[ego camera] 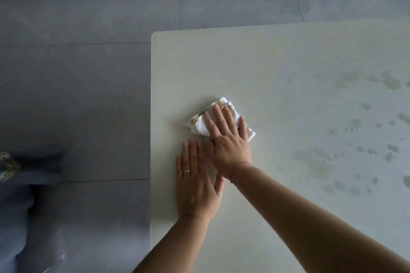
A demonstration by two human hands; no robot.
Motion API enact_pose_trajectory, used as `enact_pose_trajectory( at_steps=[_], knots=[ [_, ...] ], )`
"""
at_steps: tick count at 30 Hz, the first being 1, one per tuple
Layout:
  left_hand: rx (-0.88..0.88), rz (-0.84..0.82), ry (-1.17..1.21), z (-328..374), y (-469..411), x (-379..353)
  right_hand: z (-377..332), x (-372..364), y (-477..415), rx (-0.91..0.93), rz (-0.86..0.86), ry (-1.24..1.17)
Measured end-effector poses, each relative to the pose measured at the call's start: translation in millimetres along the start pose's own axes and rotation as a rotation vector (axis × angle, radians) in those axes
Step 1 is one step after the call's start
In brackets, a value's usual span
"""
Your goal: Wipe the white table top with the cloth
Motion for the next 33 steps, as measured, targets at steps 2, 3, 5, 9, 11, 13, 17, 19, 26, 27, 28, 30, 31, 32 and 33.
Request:
enact_pose_trajectory(
  at_steps=[2, 3, 5, 9, 11, 13, 17, 19, 26, 27, 28, 30, 31, 32, 33],
  knots=[
    [0.000, 0.019, 0.005, -0.8, 1.0, 1.8, 16.2, 6.9, 4.7, 0.106, -0.029, 0.035],
    [0.000, 0.025, 0.005, -1.2, 1.2, 2.7, 35.5, 14.0, 6.7, 0.095, -0.020, 0.053],
    [-0.001, 0.025, 0.003, -0.7, 0.8, 2.9, 85.0, 33.3, 14.0, -0.047, 0.030, 0.037],
    [0.001, 0.011, -0.012, -0.5, 0.1, 0.6, 118.4, 42.1, 30.6, -0.453, 0.133, -0.106],
    [-0.004, 0.012, -0.014, 0.4, 0.2, 0.0, 77.3, 25.6, 33.3, -0.441, 0.127, -0.121],
    [0.005, 0.019, -0.022, 1.6, 0.3, 1.6, 23.7, 4.5, 40.7, -0.215, 0.067, -0.086],
    [-0.022, 0.011, -0.006, 0.7, 0.8, 2.1, 37.0, 6.5, 62.0, 0.020, -0.022, -0.020],
    [-0.024, -0.006, -0.017, -1.2, 1.8, 1.7, 90.0, 24.2, 79.0, -0.146, 0.053, -0.042],
    [-0.033, 0.010, 0.004, 5.8, 60.9, -4.2, 92.5, 18.3, 119.9, -0.542, 0.093, -0.138],
    [-0.043, 0.003, 0.004, 5.5, 72.8, -8.4, 66.2, 9.0, 122.0, -0.443, 0.053, -0.117],
    [-0.048, -0.010, -0.005, 4.6, 82.2, -12.6, 42.8, -0.6, 128.9, -0.337, 0.010, -0.093],
    [-0.048, -0.022, -0.030, 2.1, 91.4, -17.7, 16.4, -14.6, 149.1, -0.167, -0.066, -0.039],
    [-0.044, -0.020, -0.040, 1.0, 92.0, -19.1, 14.2, -16.4, 156.0, -0.120, -0.079, -0.027],
    [-0.038, -0.019, -0.046, 0.3, 91.5, -20.0, 15.8, -15.0, 157.4, -0.103, -0.082, -0.016],
    [-0.031, -0.018, -0.052, 0.1, 90.7, -20.6, 18.8, -11.9, 154.5, -0.114, -0.074, 0.002]
  ],
)
Point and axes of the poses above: each hand's wrist, its own y-axis away from the middle knuckle, its own x-axis out of the back of the hand, z = x × y, the point moved 7 cm from there along -y, towards the middle knuckle, and after that the axes turned 6 degrees about -z, right-handed, at the moved point
